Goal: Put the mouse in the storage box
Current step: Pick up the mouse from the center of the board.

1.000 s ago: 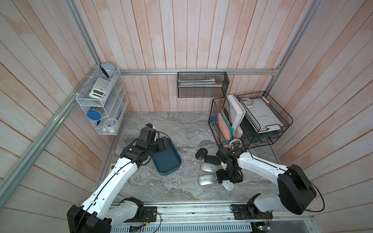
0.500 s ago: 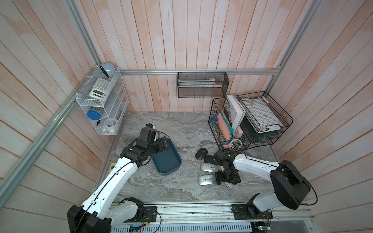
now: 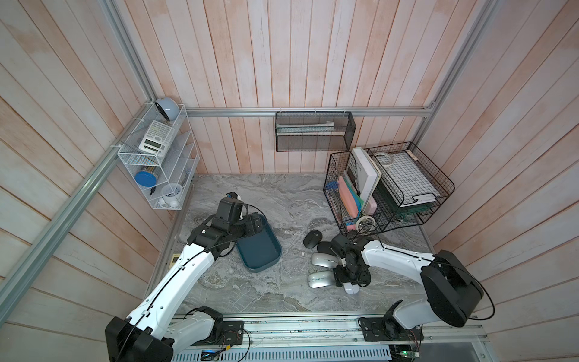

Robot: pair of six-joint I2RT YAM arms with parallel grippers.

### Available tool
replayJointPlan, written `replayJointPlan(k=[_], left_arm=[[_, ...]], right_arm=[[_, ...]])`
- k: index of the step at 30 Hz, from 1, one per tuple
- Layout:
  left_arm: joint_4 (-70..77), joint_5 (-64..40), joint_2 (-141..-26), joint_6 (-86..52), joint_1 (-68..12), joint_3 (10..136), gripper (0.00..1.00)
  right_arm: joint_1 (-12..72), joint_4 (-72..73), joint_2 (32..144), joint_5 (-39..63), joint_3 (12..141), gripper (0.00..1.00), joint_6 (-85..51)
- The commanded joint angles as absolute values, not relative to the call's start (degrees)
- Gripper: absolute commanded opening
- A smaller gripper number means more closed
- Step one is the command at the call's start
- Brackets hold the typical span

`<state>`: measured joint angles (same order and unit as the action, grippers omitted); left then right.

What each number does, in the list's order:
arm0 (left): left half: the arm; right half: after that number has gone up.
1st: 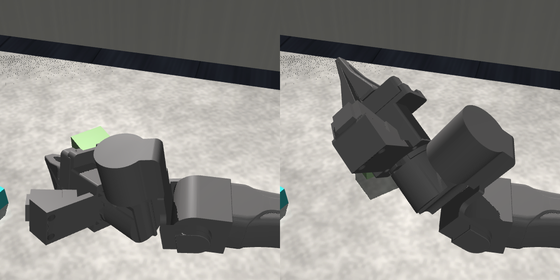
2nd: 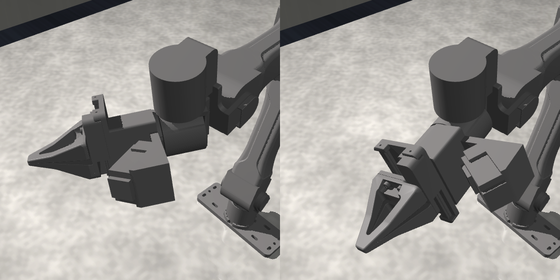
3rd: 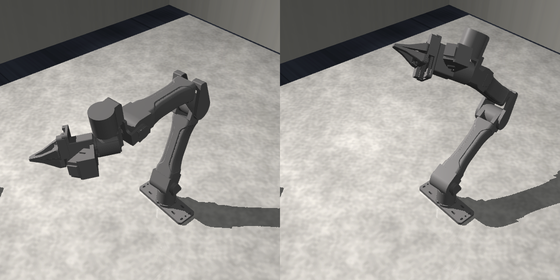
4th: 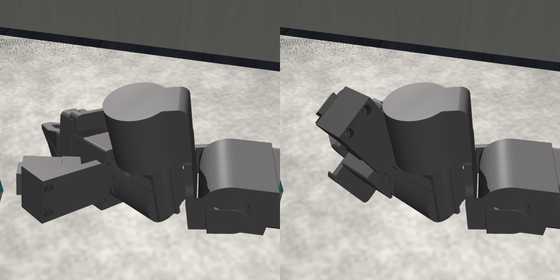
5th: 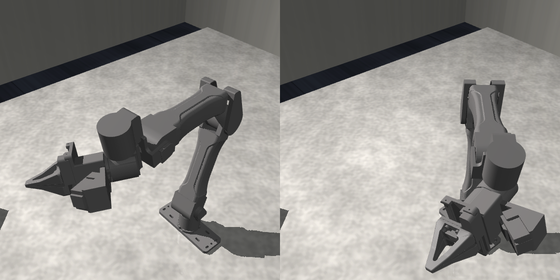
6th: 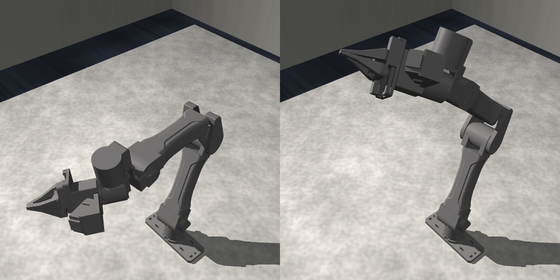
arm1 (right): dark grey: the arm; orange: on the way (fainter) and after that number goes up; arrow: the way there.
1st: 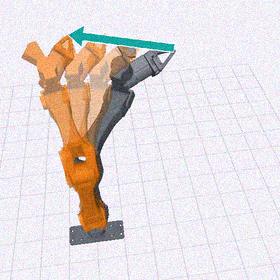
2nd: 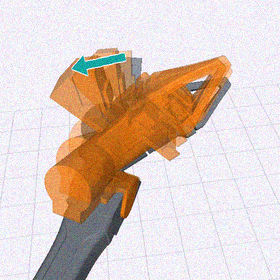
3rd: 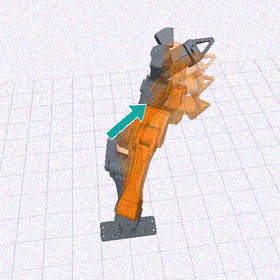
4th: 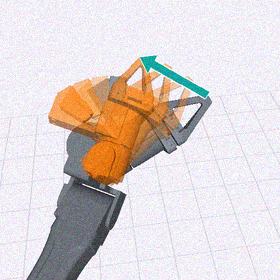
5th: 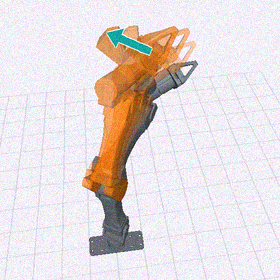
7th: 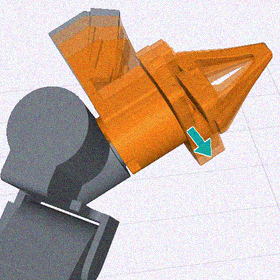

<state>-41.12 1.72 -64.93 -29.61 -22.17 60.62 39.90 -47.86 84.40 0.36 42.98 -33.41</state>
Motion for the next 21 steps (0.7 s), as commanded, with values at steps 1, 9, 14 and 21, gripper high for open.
replayJointPlan(k=[1,9,14,21], left_arm=[[-40.2,1.7,-65.3,-29.6,-22.2,59.9,0.94],[-40.0,1.2,-65.0,-30.0,-22.2,59.7,0.94],[-39.2,-1.7,-65.6,-30.7,-22.2,59.6,0.94],[-37.7,-8.2,-65.3,-31.5,-22.2,60.4,1.00]], right_arm=[[39.5,-42.8,84.1,-4.2,40.4,0.72,-34.4],[37.4,-41.6,80.4,-3.8,37.1,0.57,-34.6],[37.4,-42.5,77.0,-4.7,37.3,0.53,-34.5],[37.4,-45.2,71.2,-6.5,40.1,0.50,-31.3]])
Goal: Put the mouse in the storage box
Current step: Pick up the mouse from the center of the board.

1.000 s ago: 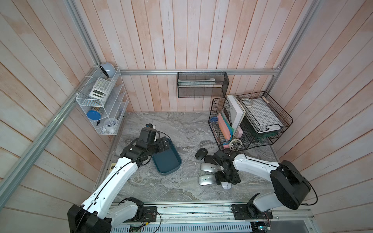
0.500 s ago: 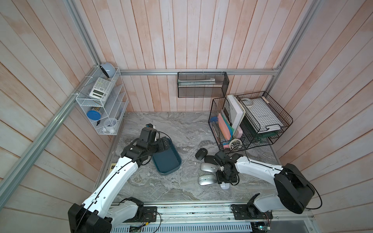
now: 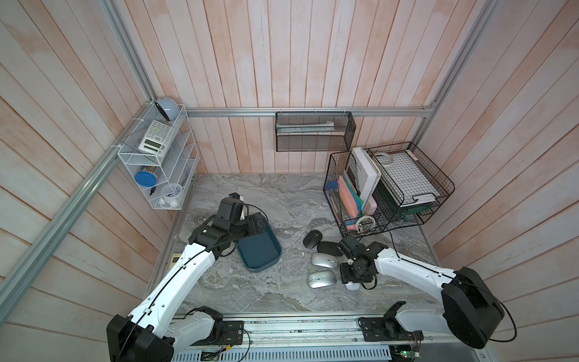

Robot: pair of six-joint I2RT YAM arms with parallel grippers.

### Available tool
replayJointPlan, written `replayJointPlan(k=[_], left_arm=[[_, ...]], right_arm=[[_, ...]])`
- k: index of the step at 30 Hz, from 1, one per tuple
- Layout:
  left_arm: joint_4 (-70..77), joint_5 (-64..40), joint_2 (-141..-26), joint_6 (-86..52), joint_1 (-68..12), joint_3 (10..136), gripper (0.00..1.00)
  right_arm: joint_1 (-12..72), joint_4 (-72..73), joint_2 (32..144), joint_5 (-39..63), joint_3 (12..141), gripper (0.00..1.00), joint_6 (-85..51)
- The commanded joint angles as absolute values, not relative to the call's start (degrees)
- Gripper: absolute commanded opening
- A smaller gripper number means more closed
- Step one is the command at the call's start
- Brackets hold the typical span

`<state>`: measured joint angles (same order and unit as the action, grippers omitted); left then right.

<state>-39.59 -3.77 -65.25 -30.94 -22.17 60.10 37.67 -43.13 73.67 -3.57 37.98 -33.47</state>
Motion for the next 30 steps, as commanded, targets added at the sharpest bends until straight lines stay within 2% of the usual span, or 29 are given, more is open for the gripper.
replayJointPlan(k=[1,5,16,27,30], left_arm=[[-37.5,-9.6,-65.5,-31.5,-22.2,60.5,1.00],[-36.0,-16.0,-66.0,-32.4,-22.2,60.6,0.95],[-25.9,-35.5,-64.7,-37.7,-22.5,55.5,0.88],[-25.7,-38.2,-62.2,-36.1,-25.0,53.2,0.82],[-26.6,-38.3,-61.5,-34.8,-26.1,53.0,0.82]], right_arm=[[37.4,-45.5,70.4,-7.0,40.7,0.50,-30.7],[37.5,-46.4,66.7,-7.5,44.4,0.49,-26.8],[39.5,-38.1,54.3,-0.9,45.9,0.46,-10.3],[44.8,-25.7,35.9,4.6,35.9,0.45,1.1],[46.4,-20.1,32.4,7.9,32.8,0.42,2.8]])
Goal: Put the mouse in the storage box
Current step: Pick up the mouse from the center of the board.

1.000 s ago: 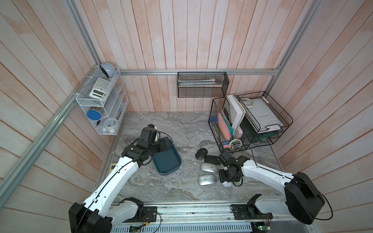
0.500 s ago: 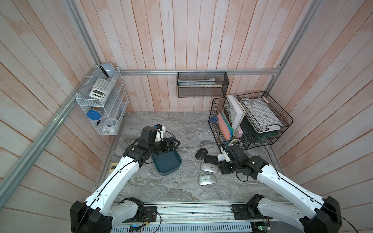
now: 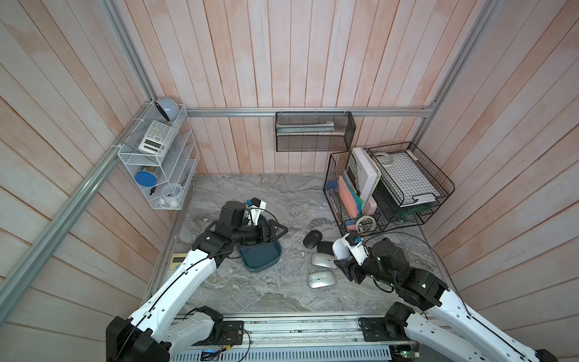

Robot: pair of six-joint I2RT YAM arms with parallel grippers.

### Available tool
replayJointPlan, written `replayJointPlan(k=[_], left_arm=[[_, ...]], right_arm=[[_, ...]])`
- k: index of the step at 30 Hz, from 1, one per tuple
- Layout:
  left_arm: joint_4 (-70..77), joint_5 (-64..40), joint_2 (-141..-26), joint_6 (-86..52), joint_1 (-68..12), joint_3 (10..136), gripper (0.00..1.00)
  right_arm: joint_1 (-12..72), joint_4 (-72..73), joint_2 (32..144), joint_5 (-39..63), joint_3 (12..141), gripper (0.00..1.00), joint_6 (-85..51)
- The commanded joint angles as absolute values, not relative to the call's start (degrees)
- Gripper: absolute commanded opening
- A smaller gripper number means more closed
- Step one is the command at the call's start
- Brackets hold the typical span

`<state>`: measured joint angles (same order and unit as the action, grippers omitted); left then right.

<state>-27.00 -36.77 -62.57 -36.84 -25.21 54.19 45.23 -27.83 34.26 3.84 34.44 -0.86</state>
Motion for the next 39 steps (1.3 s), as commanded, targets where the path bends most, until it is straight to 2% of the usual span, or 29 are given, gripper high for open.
replayJointPlan(k=[1,12,19,28,31,39], left_arm=[[-27.0,-38.2,-61.3,-34.6,-26.5,53.0,0.82],[-30.5,-37.2,-59.3,-31.7,-30.2,53.3,0.81],[-32.7,-36.5,-59.6,-30.6,-31.3,53.0,0.74],[-32.3,-35.9,-61.0,-30.5,-34.5,52.8,0.72],[-32.5,-35.4,-62.0,-30.5,-35.2,52.8,0.67],[-32.7,-34.5,-63.7,-30.3,-37.5,52.9,0.47]], right_arm=[[46.8,-18.5,32.6,9.2,32.3,0.41,3.0],[55.4,-17.6,53.5,11.3,43.6,0.46,14.3],[56.6,-14.9,60.8,12.8,48.5,0.46,16.4],[58.7,-15.9,66.1,10.3,52.8,0.47,19.9],[59.7,-16.9,67.2,8.9,53.7,0.48,21.0],[60.0,-16.4,67.7,7.6,53.7,0.49,22.2]])
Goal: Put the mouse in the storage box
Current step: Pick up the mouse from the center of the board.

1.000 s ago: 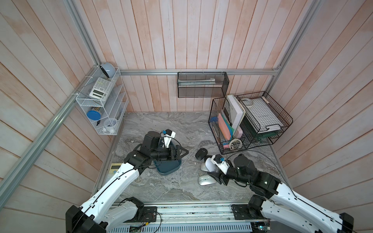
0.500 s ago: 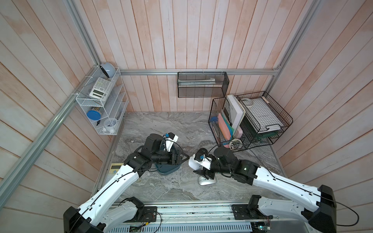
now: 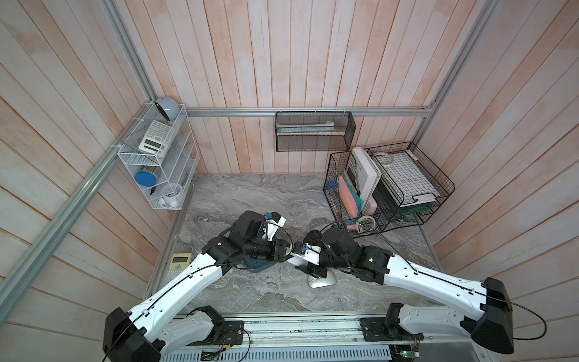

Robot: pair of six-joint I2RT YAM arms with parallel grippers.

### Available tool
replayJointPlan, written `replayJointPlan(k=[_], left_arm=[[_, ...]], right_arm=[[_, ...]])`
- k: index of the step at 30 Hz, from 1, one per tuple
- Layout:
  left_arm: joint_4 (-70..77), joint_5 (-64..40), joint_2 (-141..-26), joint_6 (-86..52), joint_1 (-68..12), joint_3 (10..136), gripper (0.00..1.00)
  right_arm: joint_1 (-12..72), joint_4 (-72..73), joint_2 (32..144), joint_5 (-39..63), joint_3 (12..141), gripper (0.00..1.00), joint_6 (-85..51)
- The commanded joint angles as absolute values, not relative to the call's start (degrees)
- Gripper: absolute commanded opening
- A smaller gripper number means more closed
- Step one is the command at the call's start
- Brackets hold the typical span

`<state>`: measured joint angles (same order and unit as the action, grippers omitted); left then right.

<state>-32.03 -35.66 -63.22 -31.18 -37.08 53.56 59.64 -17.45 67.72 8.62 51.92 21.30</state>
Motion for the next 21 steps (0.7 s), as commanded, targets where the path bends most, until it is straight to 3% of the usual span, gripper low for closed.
replayJointPlan(k=[1,12,14,21], left_arm=[[-32.7,-34.5,-63.9,-30.3,-37.6,52.9,0.43],[-32.6,-35.2,-64.3,-30.5,-38.1,53.2,0.02],[-32.7,-34.4,-64.1,-30.6,-38.1,53.3,0.00],[-33.5,-31.9,-63.1,-30.2,-38.0,53.5,0.00]], right_arm=[[60.0,-16.4,67.7,7.4,53.7,0.49,22.3],[60.0,-16.2,67.5,6.4,53.7,0.52,22.5],[60.0,-16.2,67.4,6.3,53.6,0.55,22.4],[60.1,-15.3,66.4,4.7,52.4,0.82,22.2]])
